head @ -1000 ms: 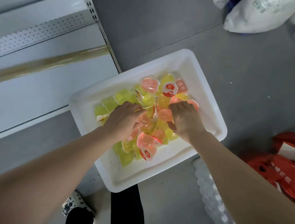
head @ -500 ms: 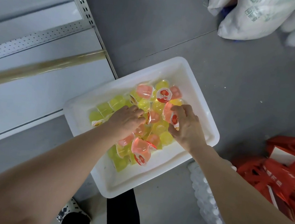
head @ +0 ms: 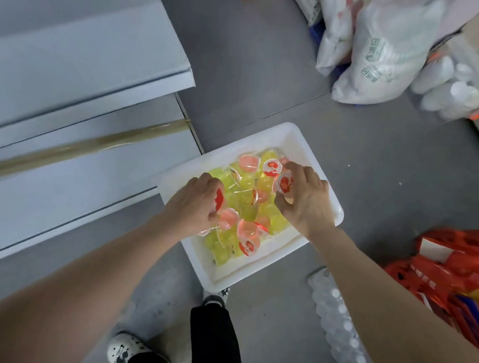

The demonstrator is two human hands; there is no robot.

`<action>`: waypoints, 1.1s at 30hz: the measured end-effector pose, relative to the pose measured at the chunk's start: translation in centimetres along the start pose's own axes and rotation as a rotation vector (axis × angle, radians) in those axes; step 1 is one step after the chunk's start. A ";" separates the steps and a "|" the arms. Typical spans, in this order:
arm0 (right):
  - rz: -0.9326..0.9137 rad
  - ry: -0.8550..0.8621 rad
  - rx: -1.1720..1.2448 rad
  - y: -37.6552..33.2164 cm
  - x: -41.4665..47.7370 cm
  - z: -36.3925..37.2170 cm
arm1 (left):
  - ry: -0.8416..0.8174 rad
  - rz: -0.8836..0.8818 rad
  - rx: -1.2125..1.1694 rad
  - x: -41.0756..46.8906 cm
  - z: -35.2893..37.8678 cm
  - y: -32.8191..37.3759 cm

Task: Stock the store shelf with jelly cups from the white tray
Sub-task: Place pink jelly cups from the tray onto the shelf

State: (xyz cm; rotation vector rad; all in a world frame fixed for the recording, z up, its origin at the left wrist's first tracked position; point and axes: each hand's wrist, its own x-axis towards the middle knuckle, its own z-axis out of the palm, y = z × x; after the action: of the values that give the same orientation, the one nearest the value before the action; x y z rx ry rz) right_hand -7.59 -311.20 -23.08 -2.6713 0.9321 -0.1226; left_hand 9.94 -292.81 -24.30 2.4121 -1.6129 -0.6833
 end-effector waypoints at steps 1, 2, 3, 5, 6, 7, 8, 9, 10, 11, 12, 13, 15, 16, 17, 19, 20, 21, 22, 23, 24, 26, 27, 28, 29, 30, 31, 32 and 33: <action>-0.013 0.018 -0.008 -1.3 -0.4 -0.8 | 0.020 0.005 0.000 -1.3 -1.1 -0.1; -0.029 0.035 -0.019 -2.6 -0.9 -1.6 | 0.039 0.010 0.006 -2.8 -2.3 -0.2; -0.048 0.050 -0.035 -4.1 -1.3 -2.4 | 0.057 0.009 0.010 -4.3 -3.4 -0.4; -0.089 0.075 -0.064 -7.2 -2.2 -4.0 | 0.096 -0.010 -0.020 -7.6 -5.7 -0.8; -0.107 0.093 -0.069 -8.9 -2.7 -4.9 | 0.122 -0.025 -0.048 -9.3 -6.9 -1.1; -0.124 0.114 -0.066 -10.7 -3.1 -5.7 | 0.154 -0.037 -0.074 -10.9 -8.1 -1.5; -0.140 0.138 -0.060 -12.5 -3.5 -6.5 | 0.187 -0.041 -0.089 -12.5 -9.3 -1.9; -0.159 0.161 -0.056 -14.3 -3.8 -7.3 | 0.218 -0.035 -0.093 -14.1 -10.4 -2.5; -0.181 0.183 -0.056 -16.1 -4.1 -8.1 | 0.246 -0.029 -0.092 -15.7 -11.5 -3.2; -0.208 0.206 -0.056 -17.9 -4.3 -8.8 | 0.270 -0.029 -0.089 -17.2 -12.7 -3.8; -0.236 0.228 -0.056 -19.7 -4.5 -9.5 | 0.290 -0.035 -0.085 -18.8 -13.8 -4.6; -0.261 0.250 -0.055 -21.5 -4.7 -10.2 | 0.314 -0.043 -0.081 -20.3 -14.9 -5.3; -0.302 0.300 -0.052 -25.2 -5.0 -11.5 | 0.371 -0.049 -0.064 -23.1 -17.1 -6.8; -0.323 0.329 -0.050 -27.0 -5.1 -12.2 | 0.397 -0.050 -0.050 -24.5 -18.1 -7.5; -0.344 0.356 -0.049 -28.8 -5.1 -12.8 | 0.422 -0.055 -0.035 -25.9 -19.2 -8.1; -0.389 0.404 -0.051 -32.1 -5.2 -14.0 | 0.475 -0.068 -0.006 -28.6 -21.3 -9.2; -0.416 0.431 -0.055 -33.7 -5.2 -14.6 | 0.507 -0.071 0.008 -30.0 -22.3 -9.8; -0.444 0.456 -0.059 -35.2 -5.1 -15.2 | 0.538 -0.076 0.016 -31.2 -23.3 -10.3; -0.474 0.477 -0.060 -36.7 -5.2 -15.9 | 0.568 -0.084 0.016 -32.5 -24.3 -10.8; -0.504 0.494 -0.062 -38.3 -5.2 -16.7 | 0.597 -0.094 0.012 -33.6 -25.2 -11.4; -0.537 0.512 -0.067 -39.7 -5.3 -17.4 | 0.623 -0.103 0.004 -34.7 -26.2 -11.9; -0.604 0.549 -0.073 -42.2 -5.1 -18.8 | 0.672 -0.114 -0.013 -36.7 -28.1 -12.8; -0.631 0.567 -0.074 -43.4 -4.9 -19.5 | 0.699 -0.121 -0.015 -37.6 -29.2 -13.0; -0.652 0.574 -0.073 -44.6 -4.7 -20.3 | 0.726 -0.128 -0.019 -38.4 -30.2 -13.3; -0.665 0.566 -0.073 -45.7 -4.5 -21.0 | 0.752 -0.132 -0.029 -39.2 -31.2 -13.4; -0.678 0.558 -0.073 -46.8 -4.3 -21.7 | 0.778 -0.137 -0.040 -39.9 -32.2 -13.6; -0.690 0.563 -0.074 -47.9 -3.9 -22.5 | 0.806 -0.144 -0.049 -40.5 -33.2 -13.9; -0.699 0.576 -0.077 -49.0 -3.4 -23.2 | 0.835 -0.155 -0.056 -41.0 -34.3 -14.2; -0.708 0.581 -0.071 -50.2 -2.8 -24.0 | 0.865 -0.169 -0.068 -41.4 -35.3 -14.5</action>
State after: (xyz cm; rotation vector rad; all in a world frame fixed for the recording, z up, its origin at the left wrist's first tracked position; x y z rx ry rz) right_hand 15.63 -278.55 15.60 -2.9517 0.0566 -1.0718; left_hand 25.12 -253.57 13.12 2.2921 -1.0072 0.2831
